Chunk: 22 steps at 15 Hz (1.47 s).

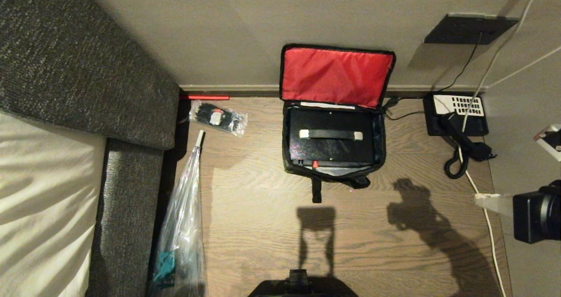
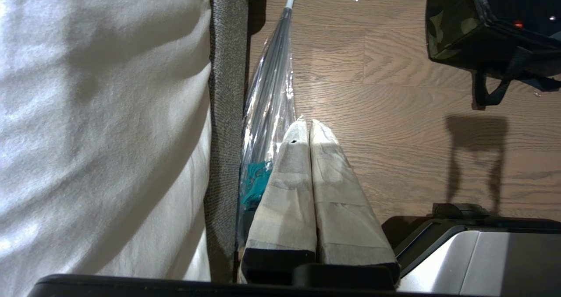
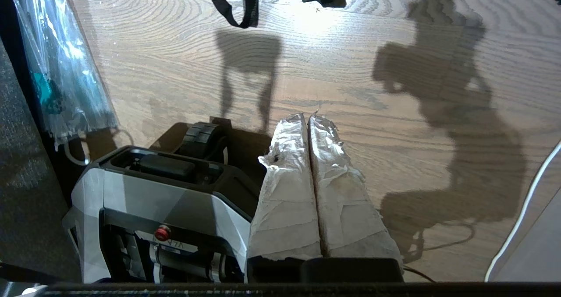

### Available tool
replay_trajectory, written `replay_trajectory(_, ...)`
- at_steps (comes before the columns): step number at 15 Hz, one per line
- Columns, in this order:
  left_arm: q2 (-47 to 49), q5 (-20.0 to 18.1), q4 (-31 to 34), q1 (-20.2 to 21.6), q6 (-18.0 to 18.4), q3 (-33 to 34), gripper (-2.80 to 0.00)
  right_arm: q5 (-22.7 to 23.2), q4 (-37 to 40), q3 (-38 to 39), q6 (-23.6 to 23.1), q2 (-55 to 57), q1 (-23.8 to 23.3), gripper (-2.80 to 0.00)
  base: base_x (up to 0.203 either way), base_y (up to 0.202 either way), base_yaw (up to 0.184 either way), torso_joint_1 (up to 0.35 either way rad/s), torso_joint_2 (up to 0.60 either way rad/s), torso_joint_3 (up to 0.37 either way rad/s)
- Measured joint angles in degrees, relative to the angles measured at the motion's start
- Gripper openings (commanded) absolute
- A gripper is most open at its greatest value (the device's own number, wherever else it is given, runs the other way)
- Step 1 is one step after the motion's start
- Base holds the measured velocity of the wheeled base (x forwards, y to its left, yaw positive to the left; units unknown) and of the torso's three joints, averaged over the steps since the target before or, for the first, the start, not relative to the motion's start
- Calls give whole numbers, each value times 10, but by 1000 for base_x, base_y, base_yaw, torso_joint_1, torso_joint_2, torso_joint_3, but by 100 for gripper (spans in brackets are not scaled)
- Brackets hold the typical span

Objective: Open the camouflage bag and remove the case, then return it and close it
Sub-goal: Grip the handle

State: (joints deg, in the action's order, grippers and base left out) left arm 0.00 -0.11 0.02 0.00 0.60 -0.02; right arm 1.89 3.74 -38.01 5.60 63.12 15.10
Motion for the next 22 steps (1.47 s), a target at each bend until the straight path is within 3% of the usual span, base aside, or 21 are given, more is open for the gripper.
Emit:
replay_trajectory(6, 0, 2, 1, 0, -8, 0, -280, 0, 3, -3, 0, 0, 0, -280, 0, 0, 0, 1, 0, 30)
replay_trajectory(22, 0, 1, 0, 0, -4, 0, -280, -14, 5, 1, -13, 2, 1, -280, 0, 0, 0, 3, 3, 189)
